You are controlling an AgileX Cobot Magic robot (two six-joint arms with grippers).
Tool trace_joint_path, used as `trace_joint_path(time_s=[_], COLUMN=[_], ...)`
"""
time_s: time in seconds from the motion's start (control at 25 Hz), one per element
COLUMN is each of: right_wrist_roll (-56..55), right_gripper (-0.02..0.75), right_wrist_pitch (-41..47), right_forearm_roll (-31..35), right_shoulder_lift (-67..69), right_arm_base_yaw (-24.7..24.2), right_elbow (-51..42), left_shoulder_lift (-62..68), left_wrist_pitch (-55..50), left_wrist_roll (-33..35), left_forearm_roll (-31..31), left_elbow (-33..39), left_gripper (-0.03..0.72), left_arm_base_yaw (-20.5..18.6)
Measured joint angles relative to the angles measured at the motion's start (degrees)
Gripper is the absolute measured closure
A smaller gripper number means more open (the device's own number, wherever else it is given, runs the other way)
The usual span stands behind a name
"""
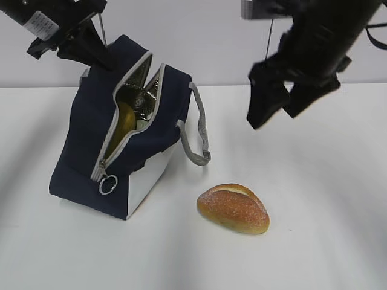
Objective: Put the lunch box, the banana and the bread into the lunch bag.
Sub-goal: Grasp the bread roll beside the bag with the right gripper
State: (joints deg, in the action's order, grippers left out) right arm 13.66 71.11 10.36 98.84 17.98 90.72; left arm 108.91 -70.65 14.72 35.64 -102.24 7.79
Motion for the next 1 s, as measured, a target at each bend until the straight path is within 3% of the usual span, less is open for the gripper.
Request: trace_joint_path(time_s=[0.16,0.4,0.68,1.0], right_wrist_roll=[6.95,19.78,24.46,38.44], right_gripper=[0.162,0.162,0.162,0.101], right_wrist_pitch=[-0.11,-6.9,-18.48,-20.04], right_forearm_roll=[0.56,9.0,10.2,11.21], right_shoulder_lift=[-3.19,-3.69,-0.91,5.56], right_arm_base_yaw=[0.0,0.0,0.0,0.0], right_elbow=[-11.21,-22.18,-23.38,-23.39], left_shoulder_lift=[0.0,0.0,0.0,0.0], left_wrist_pitch=[0.0,0.0,0.0,0.0], left_wrist_roll=[0.0,0.0,0.0,0.0], left_forearm_roll=[0.0,0.0,0.0,0.0], left_elbow=[0.0,0.0,0.0,0.0], left_gripper=[0.691,0.691,0.691,0.691], left_arm_base_yaw=[0.0,0.0,0.0,0.0])
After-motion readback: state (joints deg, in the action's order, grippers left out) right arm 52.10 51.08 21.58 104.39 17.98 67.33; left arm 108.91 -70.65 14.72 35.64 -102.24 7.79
